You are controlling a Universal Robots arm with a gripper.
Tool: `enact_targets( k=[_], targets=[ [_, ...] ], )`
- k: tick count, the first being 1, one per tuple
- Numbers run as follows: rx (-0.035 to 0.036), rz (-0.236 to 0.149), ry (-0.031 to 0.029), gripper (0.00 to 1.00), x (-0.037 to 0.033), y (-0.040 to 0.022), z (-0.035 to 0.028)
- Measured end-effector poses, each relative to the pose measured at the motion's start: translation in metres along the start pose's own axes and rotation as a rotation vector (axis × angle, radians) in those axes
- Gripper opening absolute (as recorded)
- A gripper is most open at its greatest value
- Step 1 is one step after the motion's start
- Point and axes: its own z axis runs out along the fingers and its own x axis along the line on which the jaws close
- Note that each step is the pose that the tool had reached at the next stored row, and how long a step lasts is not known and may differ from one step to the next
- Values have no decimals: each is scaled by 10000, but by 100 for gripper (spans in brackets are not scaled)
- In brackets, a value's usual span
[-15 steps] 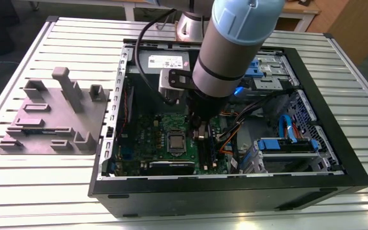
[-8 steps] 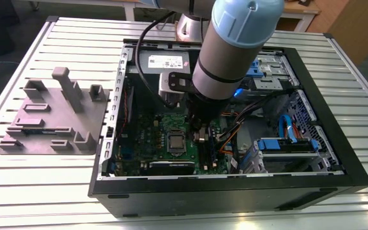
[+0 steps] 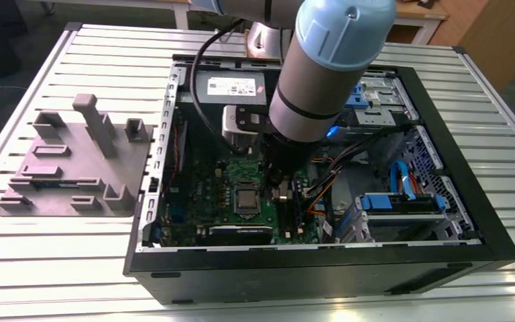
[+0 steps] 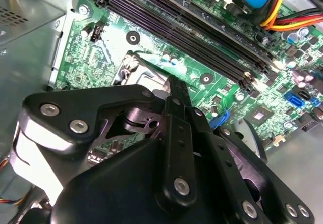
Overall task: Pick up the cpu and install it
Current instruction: 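Install the first cpu locking lever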
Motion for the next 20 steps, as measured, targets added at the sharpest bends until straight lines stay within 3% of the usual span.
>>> enact_targets(
  k=[16,20],
  targets=[
    [-7,-622,78,10,75,-7,163],
    [159,-754,98,10,83,7,182]
  ],
)
